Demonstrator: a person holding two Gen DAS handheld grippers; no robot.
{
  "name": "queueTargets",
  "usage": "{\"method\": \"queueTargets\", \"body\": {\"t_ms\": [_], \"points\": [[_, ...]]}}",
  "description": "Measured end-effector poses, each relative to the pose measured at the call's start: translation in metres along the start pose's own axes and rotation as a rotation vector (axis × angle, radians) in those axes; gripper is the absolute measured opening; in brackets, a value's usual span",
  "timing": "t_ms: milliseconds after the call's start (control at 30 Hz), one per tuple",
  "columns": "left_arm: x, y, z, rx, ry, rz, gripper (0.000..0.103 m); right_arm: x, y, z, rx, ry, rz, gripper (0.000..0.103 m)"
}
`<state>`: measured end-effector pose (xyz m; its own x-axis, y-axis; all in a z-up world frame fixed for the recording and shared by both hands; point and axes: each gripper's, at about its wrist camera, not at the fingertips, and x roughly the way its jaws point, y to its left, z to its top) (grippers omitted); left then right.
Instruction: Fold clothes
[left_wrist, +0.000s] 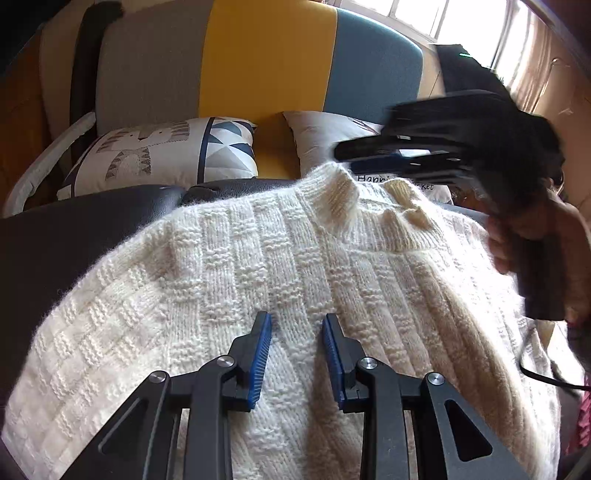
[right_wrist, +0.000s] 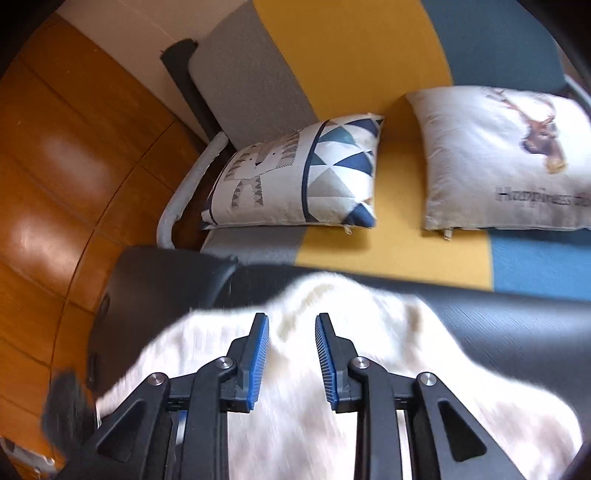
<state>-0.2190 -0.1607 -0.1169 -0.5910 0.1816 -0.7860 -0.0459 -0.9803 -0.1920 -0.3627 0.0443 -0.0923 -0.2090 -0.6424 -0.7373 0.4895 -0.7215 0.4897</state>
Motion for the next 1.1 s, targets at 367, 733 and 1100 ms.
{"method": "queueTargets", "body": {"t_ms": [367,733,1100], "points": [[-0.055,-0.041,-0.033,0.115,-0.026,-0.034,0.029,-0.067,0.002,-0.133,-0.179,0.181,-0.254,0.027],[-0.036,-0.028,-0.055,0.031,0.091,-0.011,0.031,-0.079,-0.026,-0.164,-0.138,0.150,-0.407,0.023],[-0.143,-0.028,-0.107,-0.067,0.009,-0.213,0.031,-0.189,-0.032,-0.284,0.322,-0.036,-0.022,0.026]]}}
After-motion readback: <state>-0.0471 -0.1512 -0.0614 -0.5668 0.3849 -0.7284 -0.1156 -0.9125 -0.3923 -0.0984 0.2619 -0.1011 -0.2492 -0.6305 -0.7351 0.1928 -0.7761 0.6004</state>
